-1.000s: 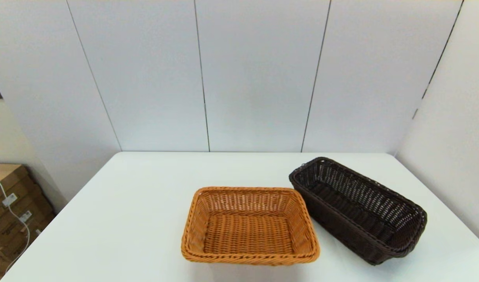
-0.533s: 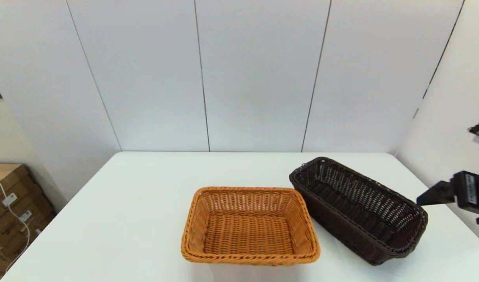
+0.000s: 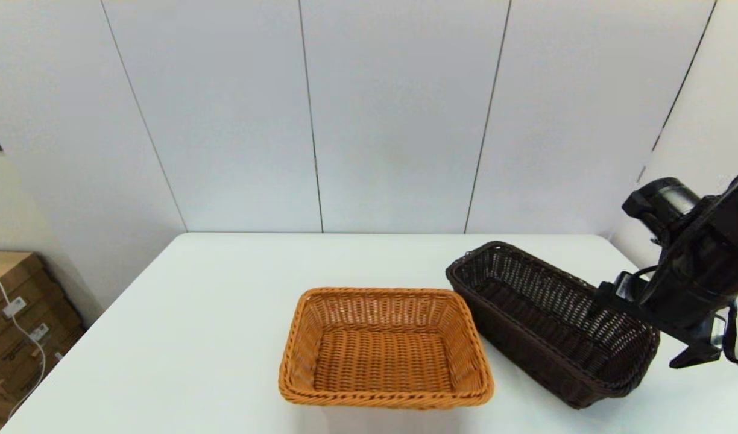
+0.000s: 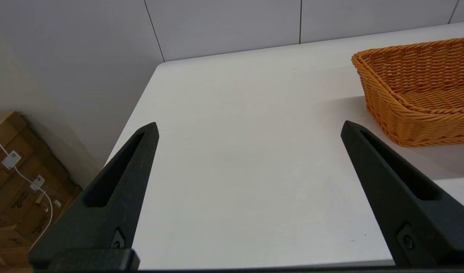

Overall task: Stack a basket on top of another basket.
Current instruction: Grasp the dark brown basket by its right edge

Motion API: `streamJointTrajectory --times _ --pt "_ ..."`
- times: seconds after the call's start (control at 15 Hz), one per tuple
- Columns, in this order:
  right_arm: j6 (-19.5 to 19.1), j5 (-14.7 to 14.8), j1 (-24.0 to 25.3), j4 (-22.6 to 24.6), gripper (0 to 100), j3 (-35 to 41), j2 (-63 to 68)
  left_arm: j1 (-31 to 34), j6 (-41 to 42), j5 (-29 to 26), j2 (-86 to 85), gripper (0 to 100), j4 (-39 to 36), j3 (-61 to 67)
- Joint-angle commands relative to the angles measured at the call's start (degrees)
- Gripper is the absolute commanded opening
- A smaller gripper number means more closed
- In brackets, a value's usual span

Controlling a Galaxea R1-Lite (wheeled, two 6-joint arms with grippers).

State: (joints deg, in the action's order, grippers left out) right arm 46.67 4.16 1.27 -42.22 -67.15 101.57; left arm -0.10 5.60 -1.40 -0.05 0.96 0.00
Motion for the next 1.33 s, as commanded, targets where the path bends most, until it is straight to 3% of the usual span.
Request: streamJointTrajectory --times 0.07,0.2,0.53,0.67,0.93,1.2,1.27,1.33 --pt "-0.6 -6.2 -7.2 0.2 100 0.1 3.9 0.0 0.1 0.0 0.0 100 0.0 0.3" --pt "-1.7 -7.3 -9.9 3.5 100 1.4 5.5 0.0 0.1 0.0 0.0 100 0.0 0.3" --pt "-1.8 -8.4 -10.1 7.3 100 4.1 11.0 0.0 0.1 0.0 0.0 100 0.0 0.3" --pt "-1.9 -10.3 -10.3 10.0 100 5.8 11.5 0.0 0.1 0.0 0.0 100 0.0 0.3" --pt "-1.9 -11.0 -10.8 10.6 100 6.1 14.4 0.0 0.1 0.0 0.0 100 0.0 0.3" --pt "-2.1 -11.2 -11.2 14.2 100 8.2 14.0 0.0 0.1 0.0 0.0 100 -0.1 0.3" --pt "-1.9 -11.2 -11.2 14.3 0 8.3 14.0 0.0 0.1 0.0 0.0 100 0.0 0.3" --pt "-2.1 -11.3 -11.2 14.4 0 8.3 13.9 0.0 0.1 0.0 0.0 100 -0.1 0.3"
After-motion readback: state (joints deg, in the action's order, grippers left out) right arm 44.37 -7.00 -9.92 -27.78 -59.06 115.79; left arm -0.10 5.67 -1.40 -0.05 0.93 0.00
